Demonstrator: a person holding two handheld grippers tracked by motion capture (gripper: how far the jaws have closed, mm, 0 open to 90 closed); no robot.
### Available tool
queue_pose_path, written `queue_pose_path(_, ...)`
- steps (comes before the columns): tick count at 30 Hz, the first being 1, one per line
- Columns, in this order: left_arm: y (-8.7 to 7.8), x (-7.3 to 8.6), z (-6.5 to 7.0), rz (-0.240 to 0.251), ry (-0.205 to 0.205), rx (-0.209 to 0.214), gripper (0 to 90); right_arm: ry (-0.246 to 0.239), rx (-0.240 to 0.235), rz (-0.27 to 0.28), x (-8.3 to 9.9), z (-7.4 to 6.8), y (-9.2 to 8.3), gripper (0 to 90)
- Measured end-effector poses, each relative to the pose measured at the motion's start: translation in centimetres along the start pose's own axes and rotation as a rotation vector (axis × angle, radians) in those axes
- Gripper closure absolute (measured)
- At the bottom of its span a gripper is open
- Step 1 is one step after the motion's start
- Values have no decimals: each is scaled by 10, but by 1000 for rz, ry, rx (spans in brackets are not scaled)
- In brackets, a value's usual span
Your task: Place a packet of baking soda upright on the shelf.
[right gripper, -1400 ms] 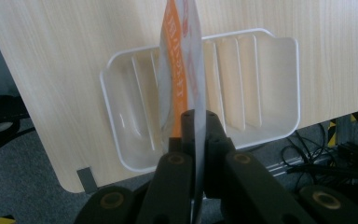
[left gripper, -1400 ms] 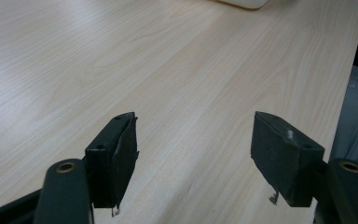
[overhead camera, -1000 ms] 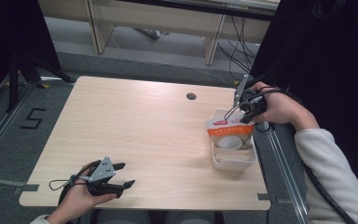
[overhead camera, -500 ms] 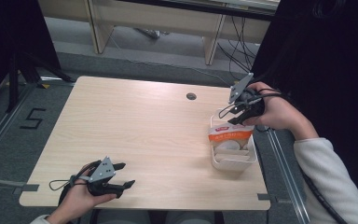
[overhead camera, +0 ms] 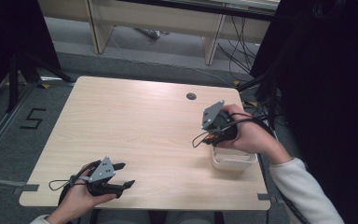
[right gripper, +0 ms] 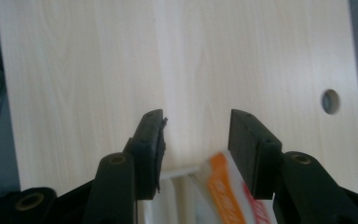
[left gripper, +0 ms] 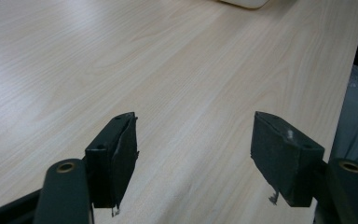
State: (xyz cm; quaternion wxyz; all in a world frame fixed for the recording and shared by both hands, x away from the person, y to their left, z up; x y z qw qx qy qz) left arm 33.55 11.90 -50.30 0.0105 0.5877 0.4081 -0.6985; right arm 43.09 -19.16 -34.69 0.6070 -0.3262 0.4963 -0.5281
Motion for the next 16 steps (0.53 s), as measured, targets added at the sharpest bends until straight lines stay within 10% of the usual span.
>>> queue_pose_path(16,2,1,1,6,-42,4,311,27,-145,-52,-3,-84,97,535)
Point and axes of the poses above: each handheld gripper's, and its own axes: y roughly forward along the jaws, x roughly out of its underside, z roughly to its right, the point moved 4 cm from there along y, roughly forward along the jaws, and after that the axes turned 3 degrees about -z, right-handed, at the moved point
